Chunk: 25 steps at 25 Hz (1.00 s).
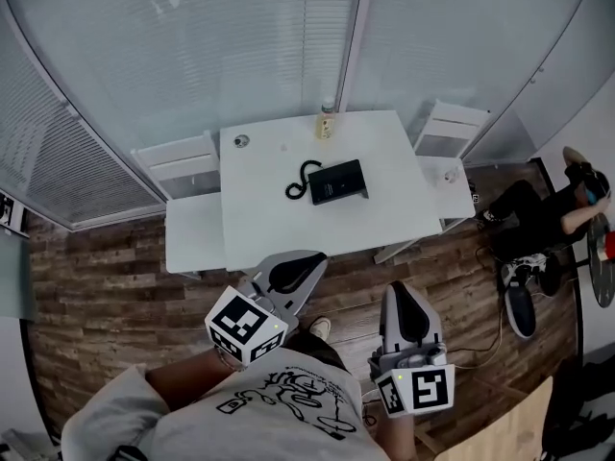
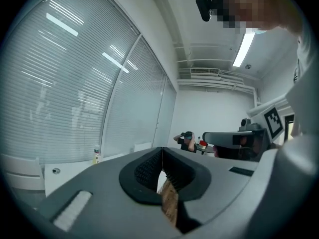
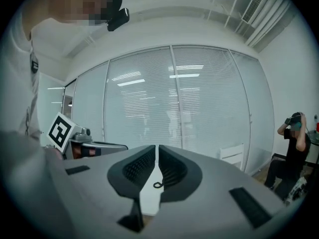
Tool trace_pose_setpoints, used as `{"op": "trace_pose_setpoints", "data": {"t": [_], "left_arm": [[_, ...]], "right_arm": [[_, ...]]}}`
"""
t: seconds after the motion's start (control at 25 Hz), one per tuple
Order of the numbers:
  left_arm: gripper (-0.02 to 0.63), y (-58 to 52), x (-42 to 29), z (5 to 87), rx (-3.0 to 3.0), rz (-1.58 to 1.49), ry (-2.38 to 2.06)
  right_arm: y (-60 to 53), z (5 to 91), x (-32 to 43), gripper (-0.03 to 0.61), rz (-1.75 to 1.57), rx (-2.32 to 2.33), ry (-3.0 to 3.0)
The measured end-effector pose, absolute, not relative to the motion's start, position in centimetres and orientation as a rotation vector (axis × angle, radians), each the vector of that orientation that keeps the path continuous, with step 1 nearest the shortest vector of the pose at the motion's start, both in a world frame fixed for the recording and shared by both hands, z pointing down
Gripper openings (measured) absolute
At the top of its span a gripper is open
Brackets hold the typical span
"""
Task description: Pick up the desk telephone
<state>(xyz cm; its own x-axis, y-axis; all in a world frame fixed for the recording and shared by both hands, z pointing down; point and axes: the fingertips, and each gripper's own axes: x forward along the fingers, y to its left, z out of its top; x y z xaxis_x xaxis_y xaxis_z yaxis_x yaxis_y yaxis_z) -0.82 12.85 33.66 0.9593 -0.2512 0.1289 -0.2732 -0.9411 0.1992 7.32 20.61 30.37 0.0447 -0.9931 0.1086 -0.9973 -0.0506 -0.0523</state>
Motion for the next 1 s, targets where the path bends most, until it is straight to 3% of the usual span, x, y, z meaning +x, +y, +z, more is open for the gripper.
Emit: {"op": "trace_pose_setpoints", "data": {"t": [0.32,1.0], "left_arm": [[0.004,11.3,4.2,35.0,2.844,0.168,-0.498],[0.003,0.8,6.4,37.5,2.767,0.172,-0.576]], "right_arm": [[18.8,31.3,13.2,0.017,0.214,2.164,-2.204],[7.3,33.9,15.5,0.017,0.294,2.038,-2.26]]}}
